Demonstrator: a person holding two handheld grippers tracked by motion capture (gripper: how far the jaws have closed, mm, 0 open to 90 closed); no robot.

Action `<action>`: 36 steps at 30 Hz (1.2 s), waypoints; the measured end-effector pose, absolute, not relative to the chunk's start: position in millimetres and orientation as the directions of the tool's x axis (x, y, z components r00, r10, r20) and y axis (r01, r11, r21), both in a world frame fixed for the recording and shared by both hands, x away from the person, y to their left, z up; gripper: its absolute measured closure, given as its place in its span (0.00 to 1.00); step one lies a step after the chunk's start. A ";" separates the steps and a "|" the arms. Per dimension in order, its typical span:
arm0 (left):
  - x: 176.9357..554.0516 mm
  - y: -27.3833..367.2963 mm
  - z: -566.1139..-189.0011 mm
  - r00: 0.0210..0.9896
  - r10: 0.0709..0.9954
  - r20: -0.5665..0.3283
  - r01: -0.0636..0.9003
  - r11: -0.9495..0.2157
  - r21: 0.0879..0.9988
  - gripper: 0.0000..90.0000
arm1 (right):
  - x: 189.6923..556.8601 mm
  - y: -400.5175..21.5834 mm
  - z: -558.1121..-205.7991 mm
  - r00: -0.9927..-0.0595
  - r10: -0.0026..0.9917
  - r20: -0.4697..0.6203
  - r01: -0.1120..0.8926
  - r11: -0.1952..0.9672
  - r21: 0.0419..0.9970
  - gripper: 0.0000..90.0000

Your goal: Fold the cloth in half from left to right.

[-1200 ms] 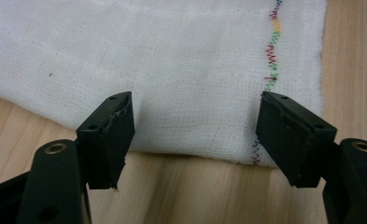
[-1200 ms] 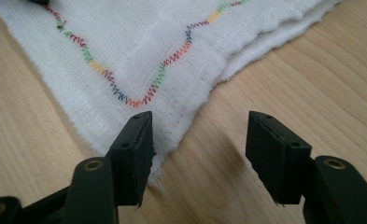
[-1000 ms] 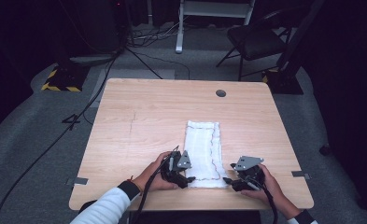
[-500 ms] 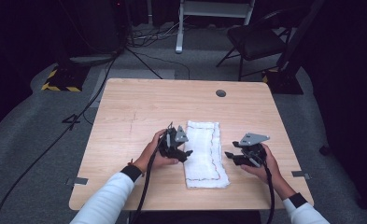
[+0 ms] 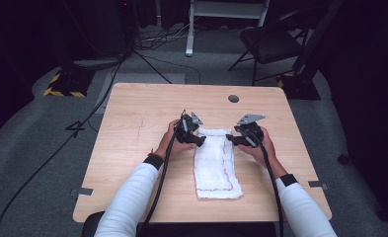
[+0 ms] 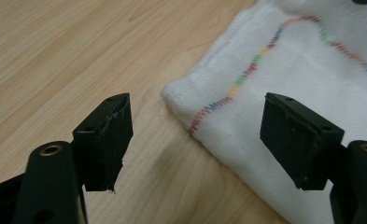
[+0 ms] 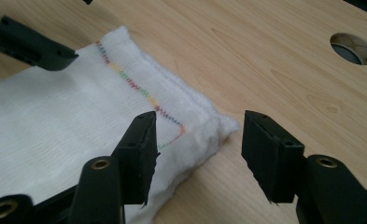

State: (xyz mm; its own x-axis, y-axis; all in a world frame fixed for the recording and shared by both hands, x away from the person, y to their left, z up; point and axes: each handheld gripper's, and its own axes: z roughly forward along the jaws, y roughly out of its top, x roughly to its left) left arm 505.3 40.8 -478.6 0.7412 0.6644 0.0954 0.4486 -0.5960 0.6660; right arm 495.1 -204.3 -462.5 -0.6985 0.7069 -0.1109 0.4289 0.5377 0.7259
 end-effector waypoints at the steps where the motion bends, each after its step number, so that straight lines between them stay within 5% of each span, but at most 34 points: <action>1: 507.5 39.2 -481.0 0.739 0.667 0.090 0.455 -0.594 0.664 0.29 | 499.6 -202.0 -464.1 -0.695 0.711 -0.112 0.437 0.541 0.719 0.51; 13: 527.2 43.8 -496.4 0.727 0.685 -0.047 0.540 -0.528 0.655 0.20 | 528.5 -194.1 -487.1 -0.651 0.758 -0.043 0.547 0.507 0.666 0.49; 17: 528.6 42.2 -494.8 0.740 0.671 -0.049 0.537 -0.544 0.645 0.22 | 529.9 -198.2 -489.5 -0.667 0.745 0.031 0.563 0.476 0.676 0.62; 28: 533.5 39.6 -489.8 0.800 0.590 -0.110 0.507 -0.567 0.648 0.80 | 528.3 -193.5 -486.5 -0.710 0.703 0.031 0.540 0.516 0.665 0.89; 36: 541.2 35.5 -483.3 0.765 0.643 -0.041 0.489 -0.539 0.686 0.88 | 530.9 -187.1 -467.3 -0.686 0.724 -0.076 0.481 0.529 0.699 0.93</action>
State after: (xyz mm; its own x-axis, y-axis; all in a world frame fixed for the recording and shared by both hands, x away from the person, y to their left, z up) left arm 541.2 35.5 -483.3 0.7651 0.6426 -0.0406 0.4888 -0.5386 0.6863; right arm 530.9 -187.1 -467.3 -0.6861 0.7236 -0.0758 0.4812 0.5295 0.6987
